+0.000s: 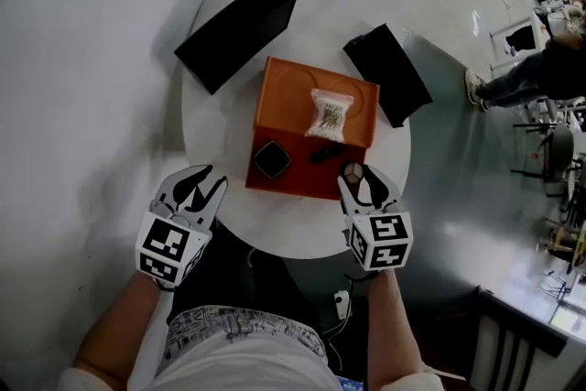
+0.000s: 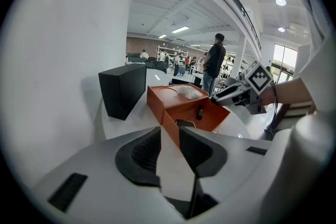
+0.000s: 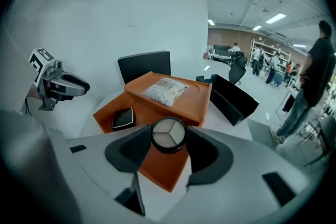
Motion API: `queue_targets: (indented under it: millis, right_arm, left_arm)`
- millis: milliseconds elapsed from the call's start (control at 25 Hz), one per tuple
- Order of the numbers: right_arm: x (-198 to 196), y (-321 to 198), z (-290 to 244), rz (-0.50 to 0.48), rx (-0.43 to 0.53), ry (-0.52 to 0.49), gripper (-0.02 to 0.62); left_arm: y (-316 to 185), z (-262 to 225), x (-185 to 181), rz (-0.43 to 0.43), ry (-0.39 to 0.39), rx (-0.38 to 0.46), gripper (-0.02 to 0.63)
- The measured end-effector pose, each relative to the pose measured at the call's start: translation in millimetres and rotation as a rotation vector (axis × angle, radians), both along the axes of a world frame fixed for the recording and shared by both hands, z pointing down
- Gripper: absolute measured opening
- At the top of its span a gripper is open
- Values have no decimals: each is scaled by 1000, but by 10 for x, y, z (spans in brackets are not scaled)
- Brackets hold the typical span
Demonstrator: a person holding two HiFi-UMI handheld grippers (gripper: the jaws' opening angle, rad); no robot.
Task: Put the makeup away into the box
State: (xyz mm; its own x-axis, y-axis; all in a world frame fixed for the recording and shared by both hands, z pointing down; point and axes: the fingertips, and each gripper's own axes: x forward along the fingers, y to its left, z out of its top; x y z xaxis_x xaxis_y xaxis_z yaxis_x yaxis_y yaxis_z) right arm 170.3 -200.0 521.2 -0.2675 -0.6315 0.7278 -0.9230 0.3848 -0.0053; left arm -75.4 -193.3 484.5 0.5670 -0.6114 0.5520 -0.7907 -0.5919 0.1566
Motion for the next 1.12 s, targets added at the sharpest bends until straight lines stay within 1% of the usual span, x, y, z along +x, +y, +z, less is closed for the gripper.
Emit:
queue_targets:
  millis: [200, 320, 480, 600, 800, 960, 1120]
  right_arm:
    - [-196, -65, 109, -55, -47, 30, 225]
    - [-257, -48, 235, -88, -112, 61, 225]
    - [-296, -29, 395, -113, -199, 90, 225]
    - [-334, -28, 498, -132, -247, 116, 225]
    - [-352, -15, 620, -167, -307, 196, 225]
    - [-364, 7, 679, -187, -359, 225, 225]
    - [-364, 22, 710, -207, -386, 254, 225]
  left_arm:
    - [-3, 114, -237, -43, 10, -25, 124]
    - [-20, 138, -306, -60, 20, -31, 124]
    - [-43, 163, -347, -69, 36, -35, 124]
    - [-56, 192, -368, -70, 41, -38, 124]
    - [-74, 222, -394, -71, 43, -43, 124]
    - [-87, 253, -407, -71, 45, -51, 124]
    - [-90, 255, -381, -63, 47, -55, 124]
